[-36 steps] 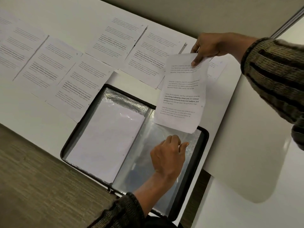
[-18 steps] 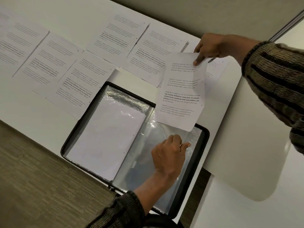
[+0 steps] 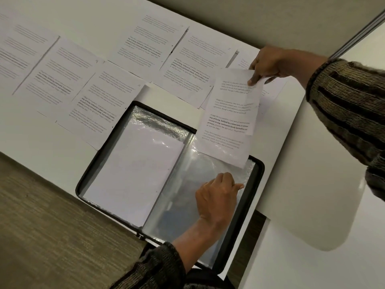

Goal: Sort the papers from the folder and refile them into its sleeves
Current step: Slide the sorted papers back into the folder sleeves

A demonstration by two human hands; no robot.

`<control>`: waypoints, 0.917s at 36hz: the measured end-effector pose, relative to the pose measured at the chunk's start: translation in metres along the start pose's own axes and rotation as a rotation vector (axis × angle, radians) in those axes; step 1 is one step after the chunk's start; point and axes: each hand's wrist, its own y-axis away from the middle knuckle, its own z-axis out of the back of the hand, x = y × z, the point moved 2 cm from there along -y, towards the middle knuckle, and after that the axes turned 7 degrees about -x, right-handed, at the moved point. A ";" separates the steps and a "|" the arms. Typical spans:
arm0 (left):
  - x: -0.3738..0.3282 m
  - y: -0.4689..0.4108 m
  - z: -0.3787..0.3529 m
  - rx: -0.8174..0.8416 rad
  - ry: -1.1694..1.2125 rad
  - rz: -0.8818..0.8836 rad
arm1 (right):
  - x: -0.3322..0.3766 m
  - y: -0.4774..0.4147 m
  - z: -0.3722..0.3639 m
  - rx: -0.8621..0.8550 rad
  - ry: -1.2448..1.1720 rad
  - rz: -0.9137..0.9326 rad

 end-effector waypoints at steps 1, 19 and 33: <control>0.000 0.000 0.000 0.001 0.007 0.001 | 0.000 0.000 -0.001 -0.014 0.016 0.017; 0.052 -0.007 -0.036 0.421 -0.232 -0.059 | -0.022 -0.014 -0.023 -0.013 0.237 0.222; 0.055 0.009 -0.035 0.510 -0.235 -0.303 | -0.033 -0.017 -0.017 -0.003 0.195 0.239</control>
